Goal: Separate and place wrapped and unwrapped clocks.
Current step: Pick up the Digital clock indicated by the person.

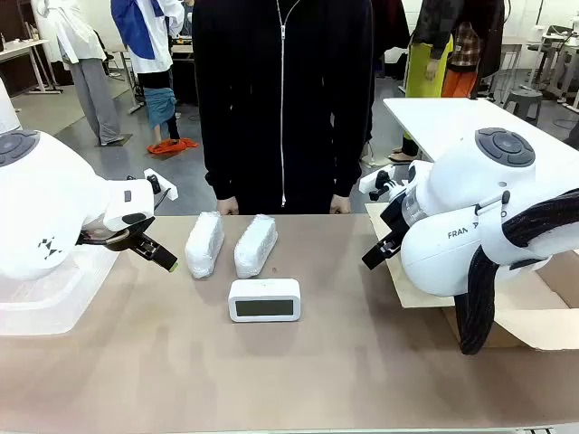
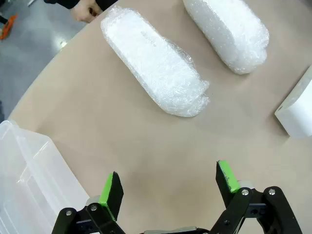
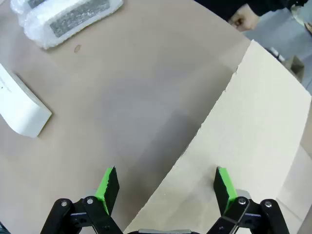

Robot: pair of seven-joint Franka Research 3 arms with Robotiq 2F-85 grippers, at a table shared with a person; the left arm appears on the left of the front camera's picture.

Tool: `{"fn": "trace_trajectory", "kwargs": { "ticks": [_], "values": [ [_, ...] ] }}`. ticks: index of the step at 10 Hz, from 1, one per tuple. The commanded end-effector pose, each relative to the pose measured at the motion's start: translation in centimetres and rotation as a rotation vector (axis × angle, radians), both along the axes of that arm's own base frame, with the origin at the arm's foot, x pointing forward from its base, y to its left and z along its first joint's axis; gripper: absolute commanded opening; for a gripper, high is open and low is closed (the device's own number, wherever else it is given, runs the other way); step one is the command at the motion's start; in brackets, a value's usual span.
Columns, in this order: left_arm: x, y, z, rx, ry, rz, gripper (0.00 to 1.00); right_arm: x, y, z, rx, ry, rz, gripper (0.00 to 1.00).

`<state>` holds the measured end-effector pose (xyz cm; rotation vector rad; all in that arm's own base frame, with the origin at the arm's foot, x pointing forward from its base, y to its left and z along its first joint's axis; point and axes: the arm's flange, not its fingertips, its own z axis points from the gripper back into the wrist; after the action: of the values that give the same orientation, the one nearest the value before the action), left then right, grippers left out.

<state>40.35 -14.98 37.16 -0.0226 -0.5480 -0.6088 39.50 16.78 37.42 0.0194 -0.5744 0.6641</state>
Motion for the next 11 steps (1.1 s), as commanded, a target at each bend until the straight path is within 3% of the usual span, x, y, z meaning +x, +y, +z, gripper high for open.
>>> {"fn": "trace_trajectory", "kwargs": {
  "ticks": [1,11],
  "values": [
    [-0.01,0.00,0.00,0.000,0.000,0.000,1.00,0.00,0.00,0.00,0.000,0.000,0.000,1.00],
    [-0.01,0.00,0.00,0.000,0.000,0.000,1.00,0.00,0.00,0.00,0.000,0.000,0.000,1.00]
  ]
}}
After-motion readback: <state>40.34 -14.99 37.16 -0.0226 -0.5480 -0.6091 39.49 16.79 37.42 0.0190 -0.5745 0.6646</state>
